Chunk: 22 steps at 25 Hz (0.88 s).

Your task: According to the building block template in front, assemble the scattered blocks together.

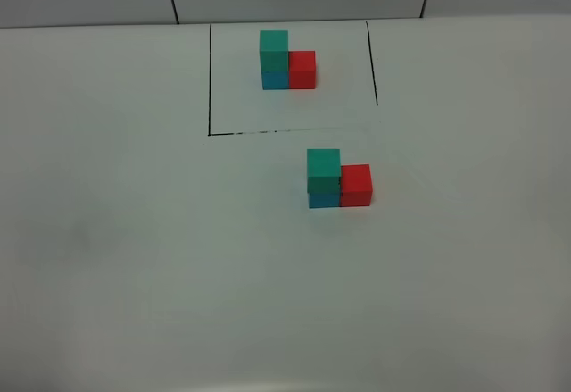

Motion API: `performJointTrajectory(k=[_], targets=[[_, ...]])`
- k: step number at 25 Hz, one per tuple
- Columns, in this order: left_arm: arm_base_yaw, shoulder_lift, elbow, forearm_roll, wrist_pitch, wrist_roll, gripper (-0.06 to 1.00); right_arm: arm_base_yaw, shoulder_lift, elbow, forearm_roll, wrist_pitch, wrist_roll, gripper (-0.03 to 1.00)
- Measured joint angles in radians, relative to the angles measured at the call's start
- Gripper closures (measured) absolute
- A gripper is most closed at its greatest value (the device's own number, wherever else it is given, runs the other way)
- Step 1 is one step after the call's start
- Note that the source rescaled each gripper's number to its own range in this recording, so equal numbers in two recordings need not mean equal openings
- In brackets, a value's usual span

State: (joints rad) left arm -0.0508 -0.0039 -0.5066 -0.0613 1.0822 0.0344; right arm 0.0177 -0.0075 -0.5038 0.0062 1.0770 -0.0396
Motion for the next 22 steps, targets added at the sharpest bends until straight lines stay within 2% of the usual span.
performJointTrajectory(k=[22], targets=[[0.0, 0.0, 0.0, 0.0, 0.0, 0.0, 0.18, 0.0, 0.0, 0.0, 0.0, 0.0, -0.001, 0.23]])
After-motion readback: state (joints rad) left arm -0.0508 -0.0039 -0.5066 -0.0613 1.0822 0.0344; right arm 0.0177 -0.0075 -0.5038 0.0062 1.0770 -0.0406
